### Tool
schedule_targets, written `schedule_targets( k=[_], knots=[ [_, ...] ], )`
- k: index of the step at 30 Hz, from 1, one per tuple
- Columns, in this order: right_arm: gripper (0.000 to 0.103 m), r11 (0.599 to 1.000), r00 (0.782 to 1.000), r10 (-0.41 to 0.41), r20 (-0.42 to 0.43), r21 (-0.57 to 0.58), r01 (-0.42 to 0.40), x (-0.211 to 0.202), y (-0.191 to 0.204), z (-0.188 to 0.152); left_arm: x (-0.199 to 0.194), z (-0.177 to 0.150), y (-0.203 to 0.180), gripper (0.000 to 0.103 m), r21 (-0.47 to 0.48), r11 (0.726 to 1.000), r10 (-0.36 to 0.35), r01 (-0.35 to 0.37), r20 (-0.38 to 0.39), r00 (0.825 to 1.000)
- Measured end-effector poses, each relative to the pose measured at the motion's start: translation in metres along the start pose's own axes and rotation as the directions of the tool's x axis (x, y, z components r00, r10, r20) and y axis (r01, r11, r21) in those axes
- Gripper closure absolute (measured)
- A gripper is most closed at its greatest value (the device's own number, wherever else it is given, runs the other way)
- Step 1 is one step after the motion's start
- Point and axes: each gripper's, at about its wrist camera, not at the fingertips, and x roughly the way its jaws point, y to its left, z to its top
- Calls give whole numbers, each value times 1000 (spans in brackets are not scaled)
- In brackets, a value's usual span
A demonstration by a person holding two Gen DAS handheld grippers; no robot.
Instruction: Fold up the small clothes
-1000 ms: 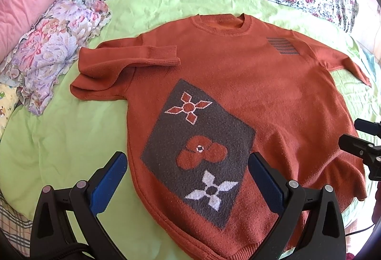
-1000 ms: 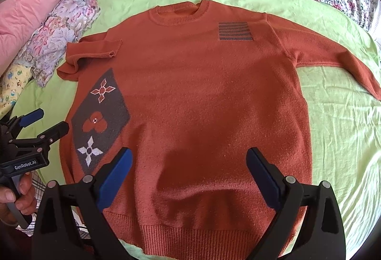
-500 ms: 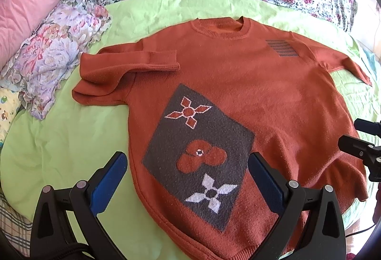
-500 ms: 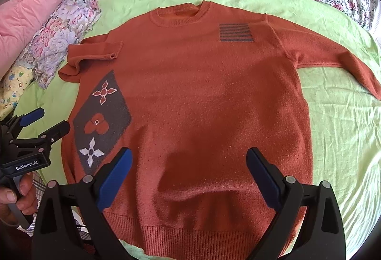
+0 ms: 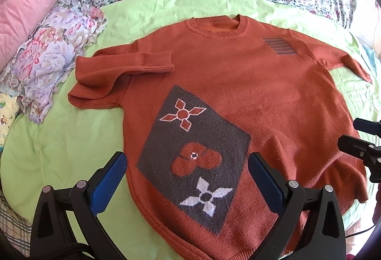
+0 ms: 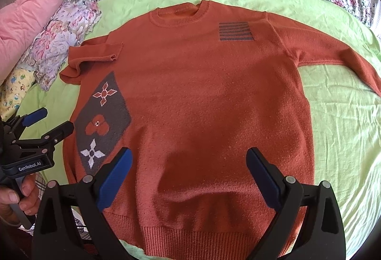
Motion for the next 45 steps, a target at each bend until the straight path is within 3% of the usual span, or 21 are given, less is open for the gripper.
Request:
schedule_targets(
  k=[12,20,24,31,38,41,45],
  knots=[
    [7,995,999,35,30,95,-38,-5,-34,8,17,16,-3,1,-11,1000,-5,5,-13,1000],
    [7,949,996,-11,86,316,-17,-14,-122,19,37,42,2,1,-41,999,-21,19,-42,999],
    [13,890,992,-72,100,456,18,-20,-187,25,45,58,1,1,-44,999,-30,29,-37,999],
    [24,727,971,-210,113,683,78,-36,-313,29,63,88,-9,1,-44,999,-20,18,-39,999],
    [27,592,938,-330,103,797,120,-42,-408,36,91,104,-21,1,-66,997,-37,32,-89,995],
    [31,532,931,-354,92,838,119,-34,-444,42,98,108,-28,2,-64,998,-34,29,-92,995],
    [42,484,923,-381,50,862,154,-21,-481,49,110,112,-38,4,-56,998,-41,34,-113,993]
  ],
)
